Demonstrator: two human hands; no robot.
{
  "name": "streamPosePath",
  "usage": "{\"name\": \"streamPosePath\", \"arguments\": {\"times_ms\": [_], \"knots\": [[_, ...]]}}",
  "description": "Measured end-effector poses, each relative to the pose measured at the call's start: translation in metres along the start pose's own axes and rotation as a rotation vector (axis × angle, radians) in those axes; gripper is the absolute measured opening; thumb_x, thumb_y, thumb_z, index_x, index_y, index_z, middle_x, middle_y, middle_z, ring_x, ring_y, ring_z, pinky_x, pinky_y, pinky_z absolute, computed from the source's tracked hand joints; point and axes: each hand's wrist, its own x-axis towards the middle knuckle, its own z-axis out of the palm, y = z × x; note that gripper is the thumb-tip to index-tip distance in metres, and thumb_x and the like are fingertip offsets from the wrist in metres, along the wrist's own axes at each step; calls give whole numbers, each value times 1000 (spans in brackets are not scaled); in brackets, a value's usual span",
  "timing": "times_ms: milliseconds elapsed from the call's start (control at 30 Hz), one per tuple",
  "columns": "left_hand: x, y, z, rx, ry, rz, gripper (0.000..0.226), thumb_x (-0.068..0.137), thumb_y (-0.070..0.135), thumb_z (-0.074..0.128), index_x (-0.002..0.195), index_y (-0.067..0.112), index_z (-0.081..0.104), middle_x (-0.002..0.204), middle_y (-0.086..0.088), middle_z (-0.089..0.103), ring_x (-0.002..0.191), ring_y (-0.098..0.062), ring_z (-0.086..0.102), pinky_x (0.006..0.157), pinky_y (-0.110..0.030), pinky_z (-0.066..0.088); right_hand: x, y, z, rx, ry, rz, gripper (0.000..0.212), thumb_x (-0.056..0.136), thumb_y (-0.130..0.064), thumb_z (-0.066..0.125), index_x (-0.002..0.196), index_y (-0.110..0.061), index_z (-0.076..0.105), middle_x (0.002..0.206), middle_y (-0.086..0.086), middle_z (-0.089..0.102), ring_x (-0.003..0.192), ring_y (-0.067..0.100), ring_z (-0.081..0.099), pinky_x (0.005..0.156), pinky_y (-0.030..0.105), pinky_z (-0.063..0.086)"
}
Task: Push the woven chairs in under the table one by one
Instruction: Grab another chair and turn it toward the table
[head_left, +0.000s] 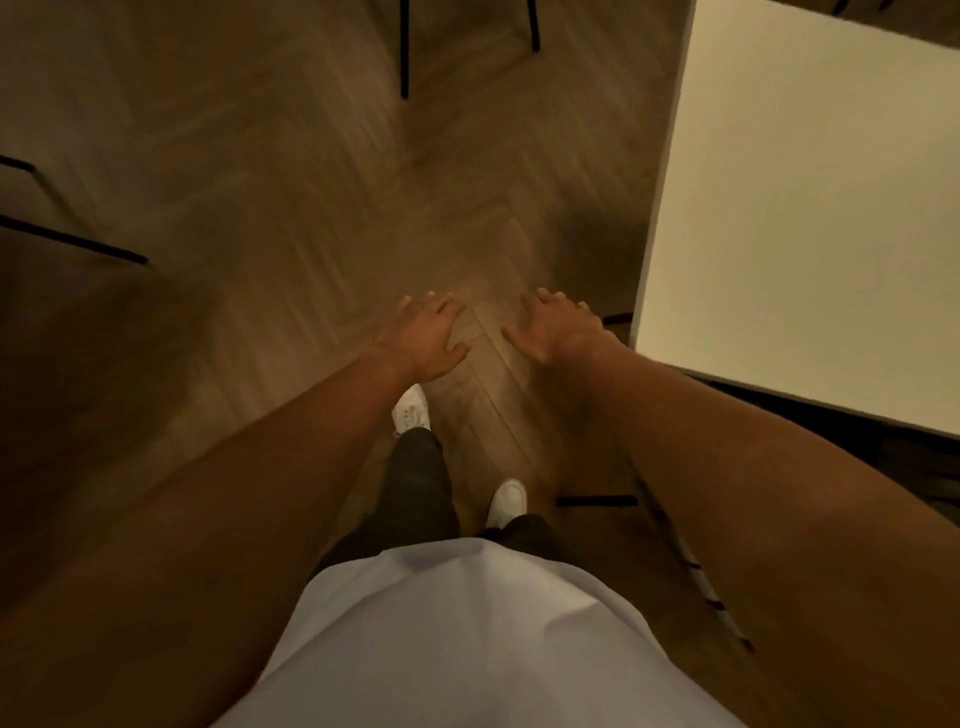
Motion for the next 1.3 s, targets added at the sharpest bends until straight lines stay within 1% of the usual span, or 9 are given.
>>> {"name": "streamPosePath", "arguments": {"times_ms": [100, 267, 433, 600, 700, 767, 933, 1100, 1300], "knots": [[39, -26, -26, 18, 4, 61, 71, 96, 50, 52, 155, 16, 30, 160, -10, 32, 148, -30, 28, 117, -46, 22, 31, -10, -32, 28, 9, 66, 76, 100, -63, 35, 159, -17, 25, 166, 10, 23, 152, 31, 23, 122, 53, 18], [88, -68, -74, 83, 5, 142, 72, 95, 52, 52, 154, 16, 31, 160, -9, 32, 147, -29, 29, 118, -47, 22, 76, -29, -79, 83, 41, 154, 74, 101, -60, 37, 159, -17, 27, 166, 9, 25, 151, 30, 25, 121, 51, 22], [137, -94, -112, 101, -23, 169, 72, 96, 52, 49, 156, 17, 28, 161, -8, 30, 148, -27, 27, 120, -45, 20, 119, -35, -115, 104, 54, 191, 73, 101, -60, 35, 159, -16, 27, 165, 10, 27, 150, 31, 26, 120, 52, 23], [198, -110, -143, 68, -27, 197, 72, 97, 52, 49, 157, 17, 26, 162, -8, 29, 149, -27, 26, 121, -45, 18, 168, -24, -158, 121, 59, 206, 73, 100, -61, 35, 159, -17, 26, 165, 11, 27, 150, 33, 26, 121, 53, 22], [240, -120, -167, 68, -14, 175, 71, 98, 51, 49, 156, 17, 28, 162, -7, 29, 149, -26, 26, 121, -44, 18, 206, -10, -188, 112, 58, 192, 73, 100, -61, 36, 159, -19, 25, 163, 11, 31, 148, 33, 30, 119, 53, 25], [268, -128, -181, 61, -16, 159, 70, 98, 51, 48, 156, 17, 28, 162, -7, 29, 149, -26, 26, 121, -44, 19, 234, 1, -209, 109, 65, 180, 72, 100, -60, 35, 158, -19, 27, 162, 12, 33, 147, 33, 32, 118, 52, 26], [331, -142, -220, 41, -11, 111, 69, 98, 52, 48, 155, 16, 31, 160, -7, 32, 147, -26, 29, 119, -43, 19, 296, 21, -262, 90, 20, 165, 74, 100, -62, 33, 158, -16, 29, 163, 11, 30, 148, 32, 29, 120, 52, 24], [385, -151, -256, -6, 14, 74, 68, 98, 50, 50, 154, 16, 32, 160, -7, 32, 148, -25, 28, 119, -43, 19, 348, 29, -316, 75, 28, 138, 74, 100, -61, 35, 158, -16, 29, 163, 11, 32, 149, 32, 28, 119, 51, 24], [458, -180, -295, -63, -22, 52, 68, 99, 49, 49, 155, 15, 28, 161, -8, 29, 149, -27, 24, 120, -46, 15, 422, 35, -373, 43, -15, 110, 76, 101, -62, 33, 161, -17, 21, 166, 10, 25, 153, 31, 20, 123, 52, 17]]}}
